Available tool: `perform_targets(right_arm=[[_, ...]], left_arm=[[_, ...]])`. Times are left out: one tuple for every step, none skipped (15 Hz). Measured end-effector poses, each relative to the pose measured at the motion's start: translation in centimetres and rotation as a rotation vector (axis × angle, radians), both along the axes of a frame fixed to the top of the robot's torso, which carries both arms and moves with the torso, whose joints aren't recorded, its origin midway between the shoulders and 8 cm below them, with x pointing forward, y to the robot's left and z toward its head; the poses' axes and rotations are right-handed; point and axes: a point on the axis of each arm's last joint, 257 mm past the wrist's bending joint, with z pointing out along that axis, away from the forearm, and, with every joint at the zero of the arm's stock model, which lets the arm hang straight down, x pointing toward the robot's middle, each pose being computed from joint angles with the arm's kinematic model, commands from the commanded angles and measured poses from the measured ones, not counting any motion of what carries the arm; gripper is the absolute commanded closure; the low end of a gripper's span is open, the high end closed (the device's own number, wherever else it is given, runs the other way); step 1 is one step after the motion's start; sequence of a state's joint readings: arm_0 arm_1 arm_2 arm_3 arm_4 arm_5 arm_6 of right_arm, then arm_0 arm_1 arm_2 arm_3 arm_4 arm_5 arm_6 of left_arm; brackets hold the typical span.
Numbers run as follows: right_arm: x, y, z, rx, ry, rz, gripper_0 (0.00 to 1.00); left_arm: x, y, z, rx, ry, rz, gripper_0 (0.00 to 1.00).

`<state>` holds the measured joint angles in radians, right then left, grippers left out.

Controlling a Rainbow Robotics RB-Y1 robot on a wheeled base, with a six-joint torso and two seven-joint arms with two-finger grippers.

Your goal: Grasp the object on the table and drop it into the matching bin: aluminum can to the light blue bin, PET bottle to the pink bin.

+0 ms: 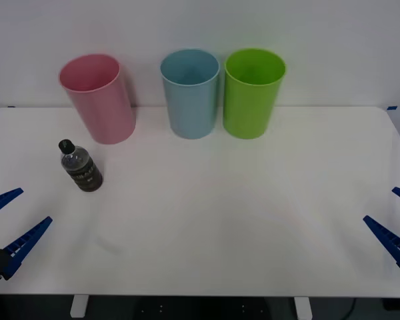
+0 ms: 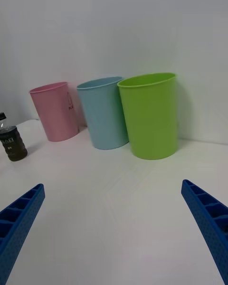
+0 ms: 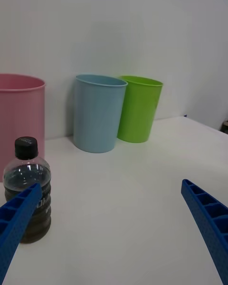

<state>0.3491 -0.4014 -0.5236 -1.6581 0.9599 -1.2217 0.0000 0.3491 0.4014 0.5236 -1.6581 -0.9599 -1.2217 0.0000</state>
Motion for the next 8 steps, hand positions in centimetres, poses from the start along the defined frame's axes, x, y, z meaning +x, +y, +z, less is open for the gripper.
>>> perform_targets(right_arm=[[0.00,0.00,0.00,0.000,0.000,0.000,0.00],[0.00,0.00,0.00,0.000,0.000,0.000,0.00],[0.00,0.00,0.00,0.000,0.000,0.000,0.00],[0.00,0.00,0.00,0.000,0.000,0.000,0.00],[0.00,0.00,0.00,0.000,0.000,0.000,0.00],[0.00,0.00,0.00,0.000,0.000,0.000,0.00],[0.00,0.00,0.00,0.000,0.000,0.000,0.00],[0.00,0.00,0.00,0.000,0.000,0.000,0.00]], left_arm=[[0.00,0.00,0.00,0.000,0.000,0.000,0.00],[0.00,0.00,0.00,0.000,0.000,0.000,0.00],[0.08,-0.09,-0.07,-0.014,-0.001,0.004,0.00],[0.26,-0.24,0.00,-0.049,-0.006,0.011,0.00],[0.36,-0.45,0.37,-0.072,-0.014,0.007,0.00],[0.40,-0.58,0.39,-0.079,-0.012,0.004,0.00],[0.46,-0.58,0.37,-0.081,-0.010,0.005,0.00],[0.58,-0.45,0.31,-0.081,-0.008,0.012,0.00]])
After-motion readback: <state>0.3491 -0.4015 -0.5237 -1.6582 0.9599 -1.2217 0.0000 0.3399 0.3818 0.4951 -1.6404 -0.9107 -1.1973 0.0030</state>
